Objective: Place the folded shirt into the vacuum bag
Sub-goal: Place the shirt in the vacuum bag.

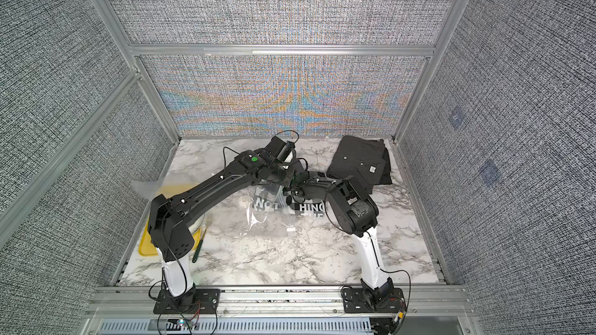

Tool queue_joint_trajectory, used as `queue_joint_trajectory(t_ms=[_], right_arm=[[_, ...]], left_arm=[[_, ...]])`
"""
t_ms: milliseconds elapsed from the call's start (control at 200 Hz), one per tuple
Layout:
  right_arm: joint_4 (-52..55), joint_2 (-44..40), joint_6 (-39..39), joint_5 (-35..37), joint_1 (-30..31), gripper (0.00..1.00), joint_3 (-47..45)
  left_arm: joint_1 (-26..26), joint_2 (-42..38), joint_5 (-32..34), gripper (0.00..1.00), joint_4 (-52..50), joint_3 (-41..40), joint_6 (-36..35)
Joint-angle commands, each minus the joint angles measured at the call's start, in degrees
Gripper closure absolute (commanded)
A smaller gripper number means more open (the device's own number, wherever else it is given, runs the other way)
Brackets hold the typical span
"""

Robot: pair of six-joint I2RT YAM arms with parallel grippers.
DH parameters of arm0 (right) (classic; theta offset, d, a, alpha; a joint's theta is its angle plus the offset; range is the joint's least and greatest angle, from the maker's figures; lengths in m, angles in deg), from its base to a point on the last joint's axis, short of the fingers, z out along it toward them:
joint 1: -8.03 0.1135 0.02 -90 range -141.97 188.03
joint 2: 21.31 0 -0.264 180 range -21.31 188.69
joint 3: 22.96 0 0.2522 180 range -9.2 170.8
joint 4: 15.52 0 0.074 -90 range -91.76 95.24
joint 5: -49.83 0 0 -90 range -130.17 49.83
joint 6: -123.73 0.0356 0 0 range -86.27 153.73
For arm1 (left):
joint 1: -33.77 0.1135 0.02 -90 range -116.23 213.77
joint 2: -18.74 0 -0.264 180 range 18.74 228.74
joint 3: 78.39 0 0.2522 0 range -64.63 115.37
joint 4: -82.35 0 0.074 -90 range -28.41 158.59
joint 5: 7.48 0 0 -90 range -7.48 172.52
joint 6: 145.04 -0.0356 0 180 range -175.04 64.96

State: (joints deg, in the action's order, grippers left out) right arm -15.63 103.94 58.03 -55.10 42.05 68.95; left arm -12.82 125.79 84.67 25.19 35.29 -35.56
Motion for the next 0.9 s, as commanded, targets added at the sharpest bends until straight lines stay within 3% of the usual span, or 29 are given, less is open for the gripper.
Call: queue_joint_trajectory(t_ms=[0, 185, 380, 510, 636, 716, 746, 806, 896], right_arm=[[10.5, 3.1, 2.8, 7.9, 1.0, 0.20, 1.3], [16.8, 2.9, 3.9, 17.2, 1.0, 0.24, 1.2], [16.0, -0.9, 4.5, 14.8, -0.7, 0.72, -1.8], [13.0, -6.4, 4.4, 12.8, -2.0, 0.85, -6.7], [8.0, -13.2, 2.9, 7.6, -3.1, 0.77, -11.6], [4.6, -17.6, 0.8, 1.8, -3.5, 0.47, -14.7], [3.3, -19.4, 0.2, -0.3, -3.6, 0.39, -16.1], [1.7, -22.6, -0.9, -3.2, -3.7, 0.36, -18.8], [0.3, -26.5, -2.0, -5.6, -3.8, 0.34, -23.0]], left_arm=[[-0.3, -3.0, 1.1, 1.00, 7.1, -2.6, -1.2], [-0.4, -5.9, 6.0, 1.00, 8.8, -6.0, -3.2], [-0.3, -7.5, 3.4, 1.00, 11.6, -7.1, -7.5], [-0.3, -5.7, 0.7, 1.00, 12.3, -5.5, -10.6], [-0.3, -4.3, -5.7, 1.00, 12.7, -4.0, -11.2], [-0.4, -4.9, -12.5, 1.00, 15.0, -4.7, -11.0], [-0.4, -5.3, -14.0, 1.00, 15.6, -5.0, -10.9], [-0.3, -6.3, -14.5, 1.00, 16.0, -5.8, -10.6], [-0.3, -6.9, -9.0, 1.00, 14.1, -5.7, -9.9]])
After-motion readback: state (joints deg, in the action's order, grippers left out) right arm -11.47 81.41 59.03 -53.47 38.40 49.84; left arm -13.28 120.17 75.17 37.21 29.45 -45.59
